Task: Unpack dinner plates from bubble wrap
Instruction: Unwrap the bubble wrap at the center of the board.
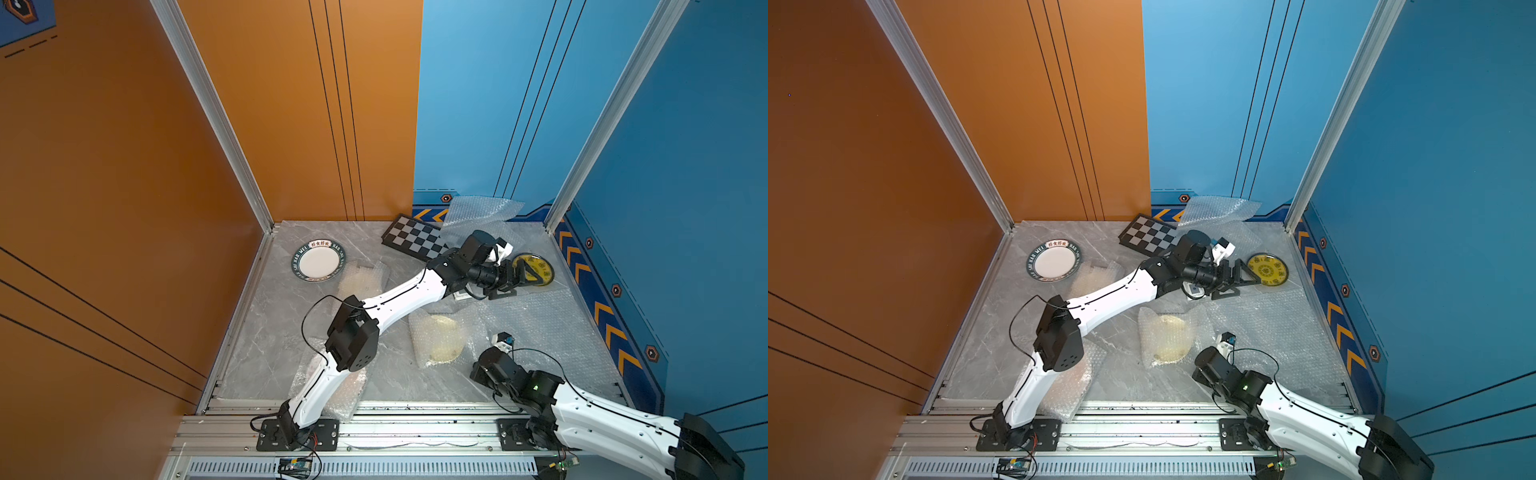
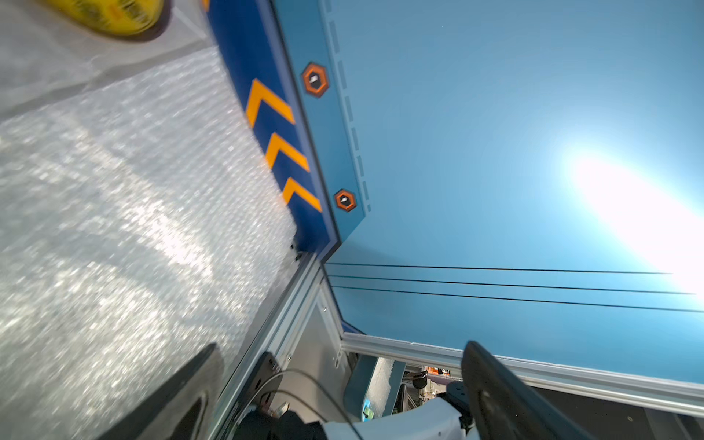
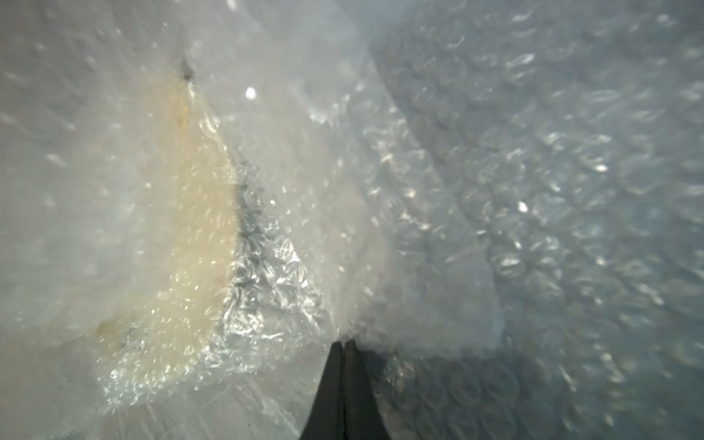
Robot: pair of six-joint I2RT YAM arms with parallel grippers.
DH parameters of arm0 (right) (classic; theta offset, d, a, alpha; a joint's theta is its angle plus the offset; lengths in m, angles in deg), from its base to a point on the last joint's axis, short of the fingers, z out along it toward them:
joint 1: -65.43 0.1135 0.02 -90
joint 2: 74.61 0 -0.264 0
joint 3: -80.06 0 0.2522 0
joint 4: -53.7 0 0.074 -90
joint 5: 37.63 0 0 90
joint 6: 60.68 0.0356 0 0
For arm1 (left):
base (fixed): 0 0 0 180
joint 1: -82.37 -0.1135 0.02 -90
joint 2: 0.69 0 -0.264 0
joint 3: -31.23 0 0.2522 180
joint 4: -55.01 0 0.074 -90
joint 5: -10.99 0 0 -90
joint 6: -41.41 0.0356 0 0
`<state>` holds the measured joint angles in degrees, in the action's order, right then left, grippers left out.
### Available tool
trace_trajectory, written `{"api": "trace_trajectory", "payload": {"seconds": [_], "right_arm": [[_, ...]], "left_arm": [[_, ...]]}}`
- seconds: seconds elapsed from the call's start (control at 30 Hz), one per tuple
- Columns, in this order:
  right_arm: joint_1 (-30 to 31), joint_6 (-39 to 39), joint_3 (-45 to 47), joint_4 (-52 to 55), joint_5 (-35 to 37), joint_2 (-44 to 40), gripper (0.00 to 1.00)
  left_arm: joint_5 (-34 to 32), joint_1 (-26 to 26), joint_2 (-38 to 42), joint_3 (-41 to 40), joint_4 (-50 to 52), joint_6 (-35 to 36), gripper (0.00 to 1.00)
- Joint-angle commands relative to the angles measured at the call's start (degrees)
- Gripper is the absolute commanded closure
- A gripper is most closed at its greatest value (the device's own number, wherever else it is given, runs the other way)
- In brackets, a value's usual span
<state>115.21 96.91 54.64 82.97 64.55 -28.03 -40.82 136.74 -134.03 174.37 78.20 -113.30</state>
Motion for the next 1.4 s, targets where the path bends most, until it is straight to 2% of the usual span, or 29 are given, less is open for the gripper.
{"api": "trace_trajectory", "payload": {"seconds": [0.0, 0.1, 0.23, 0.33, 0.4, 0.57, 0.7, 0.87, 1.0, 1.07, 1.2, 1.27, 1.37], "right_arm": [[-0.52, 0.39, 1.12, 3.82, -1.46, 0.27, 1.00], [-0.74, 0.21, 0.94, 5.07, -1.90, -0.99, 1.00], [-0.98, 0.98, -0.16, 9.60, -1.29, -6.02, 1.00], [-1.18, 0.91, -2.51, 13.99, -0.34, -11.86, 1.00], [-1.26, 1.19, -4.54, 17.37, 0.42, -15.52, 1.00], [-1.19, 1.33, -10.92, 23.93, -0.57, -18.28, 1.00], [1.08, -0.86, -19.97, 28.65, -2.02, -13.20, 0.91], [4.27, -4.19, -29.65, 28.25, -2.74, -5.36, 0.72], [4.06, -8.71, -35.37, 23.44, -8.76, 3.15, 0.56], [3.71, -11.00, -38.17, 21.68, -12.24, 8.34, 0.48], [-0.10, -12.59, -41.02, 18.42, -19.67, 16.45, 0.38], [-3.48, -12.22, -40.83, 15.70, -23.55, 19.31, 0.37], [-7.57, -13.40, -41.69, 14.20, -26.51, 23.00, 0.31]], "left_arm": [[1.80, 1.26, -5.66, 9.15, -0.65, -2.84, 0.02], [2.14, 1.29, -7.70, 13.97, 0.79, -2.93, 0.02], [1.52, -0.08, -2.49, 10.45, 6.41, 2.01, 0.02], [0.29, -1.99, 5.23, 2.56, 12.49, 7.81, 0.02], [-1.29, -3.57, 11.87, -5.80, 14.81, 11.38, 0.02], [-6.13, -7.60, 27.20, -24.18, 16.15, 14.88, 0.02], [-7.49, -9.61, 34.16, -36.04, 16.94, 16.05, 0.02], [-8.88, -10.57, 36.41, -41.57, 16.94, 17.16, 0.02], [-12.22, -12.95, 40.34, -45.49, 17.95, 16.53, 0.02], [-14.50, -15.72, 43.90, -49.00, 19.11, 15.65, 0.02], [-16.57, -21.54, 51.97, -55.91, 20.83, 14.67, 0.02], [-17.54, -24.43, 56.32, -58.82, 23.09, 15.05, 0.02], [-17.37, -28.40, 62.07, -63.21, 25.31, 15.16, 0.02]]}}
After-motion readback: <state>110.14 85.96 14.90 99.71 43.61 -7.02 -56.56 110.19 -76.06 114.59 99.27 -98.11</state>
